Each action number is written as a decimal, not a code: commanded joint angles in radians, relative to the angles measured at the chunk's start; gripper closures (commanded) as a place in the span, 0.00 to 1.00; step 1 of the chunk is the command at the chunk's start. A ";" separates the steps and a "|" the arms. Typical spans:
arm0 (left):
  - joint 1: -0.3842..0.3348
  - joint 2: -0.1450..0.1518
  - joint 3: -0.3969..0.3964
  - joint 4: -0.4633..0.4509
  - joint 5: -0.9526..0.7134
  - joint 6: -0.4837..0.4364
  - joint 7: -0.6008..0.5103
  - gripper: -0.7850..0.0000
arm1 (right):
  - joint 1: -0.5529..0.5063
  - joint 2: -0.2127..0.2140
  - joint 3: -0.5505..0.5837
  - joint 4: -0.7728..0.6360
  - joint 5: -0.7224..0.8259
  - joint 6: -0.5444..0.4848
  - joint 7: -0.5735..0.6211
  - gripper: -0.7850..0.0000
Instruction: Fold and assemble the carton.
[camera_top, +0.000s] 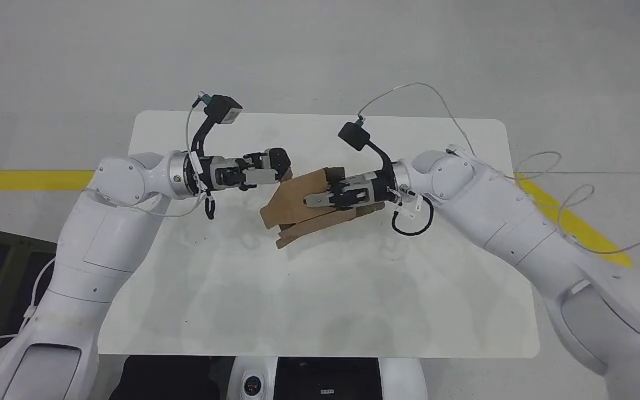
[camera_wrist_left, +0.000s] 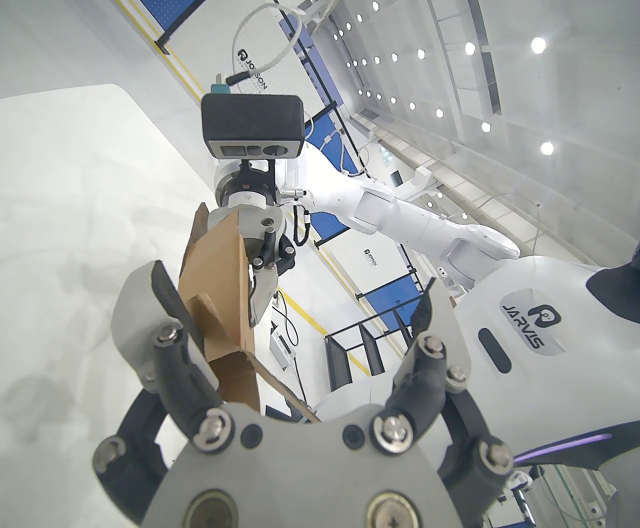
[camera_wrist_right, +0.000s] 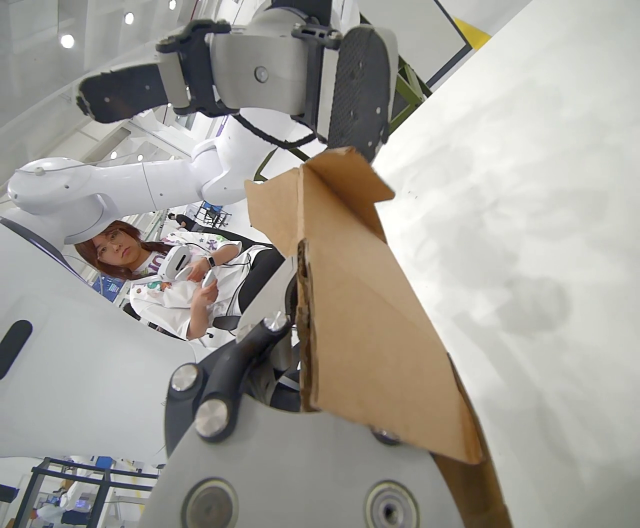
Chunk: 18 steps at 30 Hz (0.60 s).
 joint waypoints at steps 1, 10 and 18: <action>-0.003 0.001 -0.014 0.006 0.045 -0.028 0.041 0.00 | -0.001 0.004 0.005 0.015 0.010 -0.005 -0.005 1.00; 0.005 0.001 -0.022 -0.023 0.140 -0.076 0.087 0.00 | -0.047 0.040 0.101 0.121 0.174 0.022 0.014 1.00; 0.003 -0.005 -0.004 -0.024 0.162 -0.070 0.116 0.00 | -0.090 0.055 0.158 0.130 0.170 0.039 -0.053 1.00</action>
